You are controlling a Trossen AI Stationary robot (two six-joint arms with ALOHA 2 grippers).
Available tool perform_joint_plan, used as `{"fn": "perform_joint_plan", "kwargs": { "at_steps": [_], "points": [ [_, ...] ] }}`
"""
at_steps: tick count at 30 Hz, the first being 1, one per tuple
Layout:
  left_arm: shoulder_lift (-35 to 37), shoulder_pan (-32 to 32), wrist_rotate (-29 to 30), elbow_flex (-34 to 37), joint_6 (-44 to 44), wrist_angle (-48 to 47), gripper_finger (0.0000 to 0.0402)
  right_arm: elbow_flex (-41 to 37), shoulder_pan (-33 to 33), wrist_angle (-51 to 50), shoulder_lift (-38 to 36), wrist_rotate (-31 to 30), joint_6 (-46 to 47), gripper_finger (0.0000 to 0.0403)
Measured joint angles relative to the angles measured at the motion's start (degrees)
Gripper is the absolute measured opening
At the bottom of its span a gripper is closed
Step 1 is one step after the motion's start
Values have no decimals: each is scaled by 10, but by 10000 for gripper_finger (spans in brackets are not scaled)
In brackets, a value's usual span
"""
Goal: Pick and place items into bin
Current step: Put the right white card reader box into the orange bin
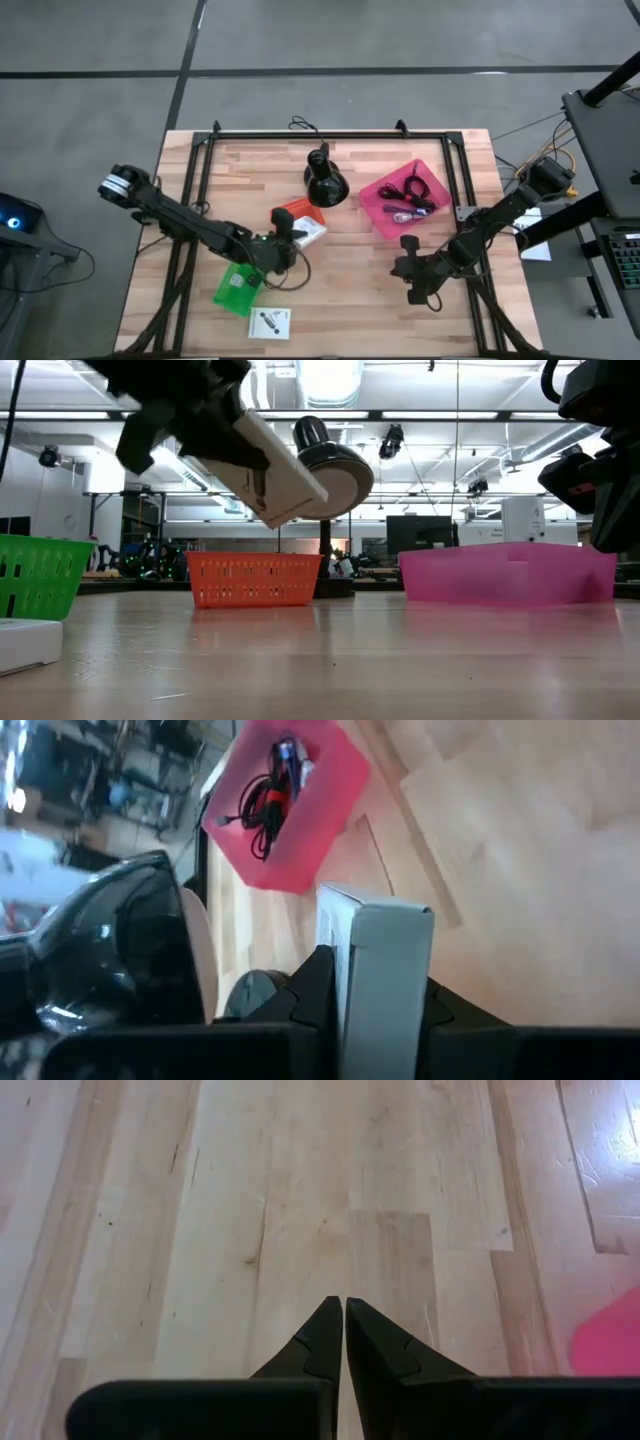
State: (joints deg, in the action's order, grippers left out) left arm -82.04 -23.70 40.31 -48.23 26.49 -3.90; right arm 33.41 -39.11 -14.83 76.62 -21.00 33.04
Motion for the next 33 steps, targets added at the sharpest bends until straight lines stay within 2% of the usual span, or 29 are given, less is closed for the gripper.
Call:
{"fn": "perform_joint_plan", "kwargs": {
  "at_steps": [7, 15, 20, 25, 33],
  "points": [
    [16, 42, -7, 84, 124, 101, 38, 0, 0, 0, 0, 0, 0, 8],
    [15, 98, -14, 105, 161, 97, 38, 0, 0, 0, 0, -1, 0, 8],
    [15, 125, -90, 112, 170, 98, 38, 0, 0, 1, 0, -1, 0, 8],
    [15, 128, -98, 113, 206, 95, 38, 0, 0, 1, 0, -1, 2, 8],
    [15, 128, -104, 106, 210, 94, 38, 0, 0, 2, 0, -1, 4, 8]
  ]
}}
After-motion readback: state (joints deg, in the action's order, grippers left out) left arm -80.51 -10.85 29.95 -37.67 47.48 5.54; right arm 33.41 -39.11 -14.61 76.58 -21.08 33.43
